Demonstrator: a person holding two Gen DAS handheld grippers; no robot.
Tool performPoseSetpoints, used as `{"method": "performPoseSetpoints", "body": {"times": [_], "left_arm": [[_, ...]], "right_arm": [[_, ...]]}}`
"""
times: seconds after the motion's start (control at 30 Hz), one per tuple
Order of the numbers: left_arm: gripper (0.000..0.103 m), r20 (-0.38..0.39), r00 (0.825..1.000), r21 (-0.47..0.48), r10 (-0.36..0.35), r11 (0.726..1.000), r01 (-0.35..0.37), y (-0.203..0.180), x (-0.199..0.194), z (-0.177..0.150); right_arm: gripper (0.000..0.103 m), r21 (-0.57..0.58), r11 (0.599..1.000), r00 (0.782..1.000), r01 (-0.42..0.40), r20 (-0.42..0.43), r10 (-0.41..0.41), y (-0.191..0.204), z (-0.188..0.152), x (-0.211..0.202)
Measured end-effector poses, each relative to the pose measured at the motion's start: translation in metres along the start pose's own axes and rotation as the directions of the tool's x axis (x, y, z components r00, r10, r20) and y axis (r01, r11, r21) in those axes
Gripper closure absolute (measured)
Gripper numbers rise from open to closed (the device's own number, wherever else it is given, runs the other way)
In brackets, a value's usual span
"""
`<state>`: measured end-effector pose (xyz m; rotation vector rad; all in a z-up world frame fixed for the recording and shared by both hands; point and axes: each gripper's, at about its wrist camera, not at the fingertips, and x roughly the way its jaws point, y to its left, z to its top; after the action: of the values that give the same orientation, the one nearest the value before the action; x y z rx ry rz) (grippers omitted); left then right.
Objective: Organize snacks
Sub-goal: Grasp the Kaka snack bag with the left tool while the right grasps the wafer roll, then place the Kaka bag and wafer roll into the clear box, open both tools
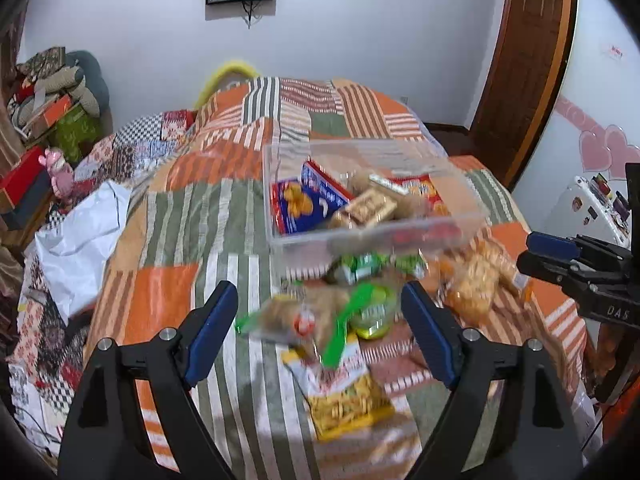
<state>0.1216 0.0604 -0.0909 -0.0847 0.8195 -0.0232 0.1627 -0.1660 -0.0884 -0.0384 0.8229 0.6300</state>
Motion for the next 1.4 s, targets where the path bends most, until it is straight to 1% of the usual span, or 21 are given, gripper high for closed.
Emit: {"method": "performPoseSetpoints", "body": {"times": [0.13,0.3,0.5,0.57,0.63,0.8,0.9,0.93,1.0,1.03,1.07,1.13,1.3,1.4], "left_arm": [[0.016,-0.046,0.999,-0.027,-0.006,1.0,0.005,0.002,0.006,-0.022],[0.016,-0.102,0.995,-0.052,-0.007,0.999,0.002,0.003,0.017,-0.04],[0.016,-0.155,0.988,-0.046,-0.027,0.999,0.02,-0.005,0.037,-0.052],[0.016,-0.185,0.982,-0.056,-0.045,0.998,0.035,-0.006,0.047,-0.055],[0.016,-0.212,0.976,-0.064,-0.047,0.997,0.034,-0.006,0.058,-0.058],[0.016,-0.238,0.97,-0.075,-0.056,0.996,0.039,-0.009,0.074,-0.065],[0.016,-0.22,0.975,-0.06,-0.041,0.998,0.029,-0.011,0.077,-0.069],[0.017,-0.213,0.976,-0.058,-0.039,0.998,0.027,-0.012,0.078,-0.07],[0.024,-0.2,0.979,-0.047,-0.034,0.999,0.025,-0.015,0.077,-0.072],[0.031,-0.196,0.98,-0.032,-0.029,0.999,0.023,-0.018,0.076,-0.073],[0.038,-0.191,0.981,-0.017,-0.025,1.0,0.022,-0.02,0.075,-0.074],[0.044,-0.191,0.981,-0.013,-0.04,0.999,0.038,-0.021,0.073,-0.075],[0.047,-0.196,0.979,-0.013,-0.063,0.998,0.061,-0.018,0.065,-0.074],[0.048,-0.177,0.982,0.001,-0.06,0.998,0.061,-0.02,0.056,-0.072]], "right_arm": [[0.054,-0.02,1.0,0.999,-0.022,-0.041,0.021,0.008,-0.017,0.003],[0.054,-0.034,0.998,0.995,-0.044,-0.092,0.041,0.017,-0.034,0.01],[0.054,-0.051,0.997,0.986,-0.062,-0.155,0.054,0.03,-0.053,0.027],[0.054,-0.045,0.997,0.982,-0.069,-0.177,0.06,0.031,-0.057,0.034],[0.054,-0.041,0.996,0.977,-0.078,-0.2,0.069,0.032,-0.06,0.041],[0.054,-0.036,0.995,0.969,-0.089,-0.232,0.078,0.032,-0.064,0.053],[0.053,-0.05,0.995,0.97,-0.082,-0.231,0.068,0.034,-0.066,0.057],[0.052,-0.057,0.995,0.971,-0.082,-0.23,0.067,0.036,-0.067,0.058],[0.053,-0.074,0.994,0.971,-0.076,-0.232,0.057,0.039,-0.067,0.059],[0.054,-0.087,0.994,0.973,-0.067,-0.228,0.045,0.04,-0.067,0.059],[0.059,-0.094,0.994,0.973,-0.061,-0.228,0.038,0.041,-0.067,0.059],[0.06,-0.096,0.993,0.973,-0.068,-0.227,0.045,0.041,-0.066,0.058],[0.06,-0.057,0.995,0.973,-0.082,-0.221,0.068,0.034,-0.065,0.052],[0.06,-0.038,0.996,0.975,-0.084,-0.209,0.075,0.031,-0.064,0.045]]}}
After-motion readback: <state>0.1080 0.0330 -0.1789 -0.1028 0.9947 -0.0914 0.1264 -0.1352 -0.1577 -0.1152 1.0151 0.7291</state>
